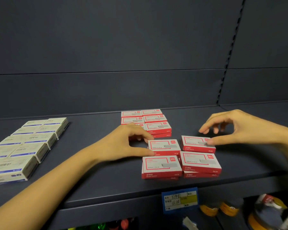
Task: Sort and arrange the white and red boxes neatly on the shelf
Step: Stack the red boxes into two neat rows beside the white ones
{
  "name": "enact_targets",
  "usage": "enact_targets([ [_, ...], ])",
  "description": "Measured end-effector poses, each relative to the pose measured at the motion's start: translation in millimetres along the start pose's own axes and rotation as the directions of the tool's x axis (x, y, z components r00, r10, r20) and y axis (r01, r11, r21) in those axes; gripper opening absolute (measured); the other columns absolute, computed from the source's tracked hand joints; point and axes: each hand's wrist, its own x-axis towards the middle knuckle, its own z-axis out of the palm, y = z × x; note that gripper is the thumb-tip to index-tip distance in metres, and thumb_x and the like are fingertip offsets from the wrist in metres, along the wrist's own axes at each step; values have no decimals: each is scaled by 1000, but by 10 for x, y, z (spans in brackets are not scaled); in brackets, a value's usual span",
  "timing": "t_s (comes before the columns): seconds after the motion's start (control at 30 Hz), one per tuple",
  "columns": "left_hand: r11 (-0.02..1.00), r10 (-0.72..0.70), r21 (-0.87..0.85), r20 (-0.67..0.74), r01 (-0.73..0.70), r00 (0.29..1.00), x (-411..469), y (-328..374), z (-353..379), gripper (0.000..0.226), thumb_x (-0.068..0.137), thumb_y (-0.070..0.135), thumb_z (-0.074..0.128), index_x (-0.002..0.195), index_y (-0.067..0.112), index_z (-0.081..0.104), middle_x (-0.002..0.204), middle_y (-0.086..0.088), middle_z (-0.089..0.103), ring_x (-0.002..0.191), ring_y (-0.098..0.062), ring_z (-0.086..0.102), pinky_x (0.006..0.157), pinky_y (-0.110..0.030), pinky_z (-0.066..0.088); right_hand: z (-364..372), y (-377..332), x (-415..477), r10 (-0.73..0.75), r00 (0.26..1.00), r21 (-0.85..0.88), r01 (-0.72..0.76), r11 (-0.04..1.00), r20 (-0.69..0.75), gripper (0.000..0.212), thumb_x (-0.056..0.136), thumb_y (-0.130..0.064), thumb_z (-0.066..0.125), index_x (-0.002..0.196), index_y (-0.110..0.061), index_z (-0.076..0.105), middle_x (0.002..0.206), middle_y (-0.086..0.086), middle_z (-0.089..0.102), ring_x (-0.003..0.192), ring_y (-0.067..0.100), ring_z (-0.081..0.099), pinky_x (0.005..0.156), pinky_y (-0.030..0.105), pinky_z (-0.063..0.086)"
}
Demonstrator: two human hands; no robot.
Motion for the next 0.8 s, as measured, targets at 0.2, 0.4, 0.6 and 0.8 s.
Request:
enact_targets([
  [0.2, 994, 101, 38, -21, -100, 995, -48, 57, -70, 30, 77, 39, 65, 105, 29, 64, 106, 27, 63, 106, 7, 55, 88, -4, 41, 46, 25, -5, 31, 998, -46, -28, 999, 60, 42, 56, -61, 67, 93, -41, 68, 95, -28, 64, 86, 6, 56, 68, 19, 47],
  [0.4, 986, 82, 159, -197, -51, 977, -176, 26, -290, 33, 69, 47, 62, 99, 33, 63, 93, 38, 59, 91, 14, 52, 77, 1, 36, 79, 17, 50, 20, 998, -96, -14, 995, 55, 39, 57, -62, 66, 88, -39, 68, 89, -27, 64, 76, 5, 56, 62, 18, 46],
  [0.6, 971, 1, 231, -234, 55, 972, -323, -99, -342, 41, 69, 46, 62, 105, 25, 66, 97, 18, 63, 89, -6, 53, 78, -20, 43, 111, -66, 232, -35, 999, -135, 30, 990, -41, 38, 58, -61, 67, 89, -40, 64, 87, -24, 64, 80, 4, 56, 65, 25, 48],
  [0.8, 955, -22, 285, -216, 84, 976, -406, -176, -319, 38, 72, 45, 63, 105, 27, 64, 96, 20, 60, 86, 1, 48, 73, -5, 34, 250, -196, 504, -154, 983, -297, 118, 948, -103, 34, 63, -58, 67, 93, -45, 56, 88, -24, 60, 80, 0, 55, 66, 22, 47],
])
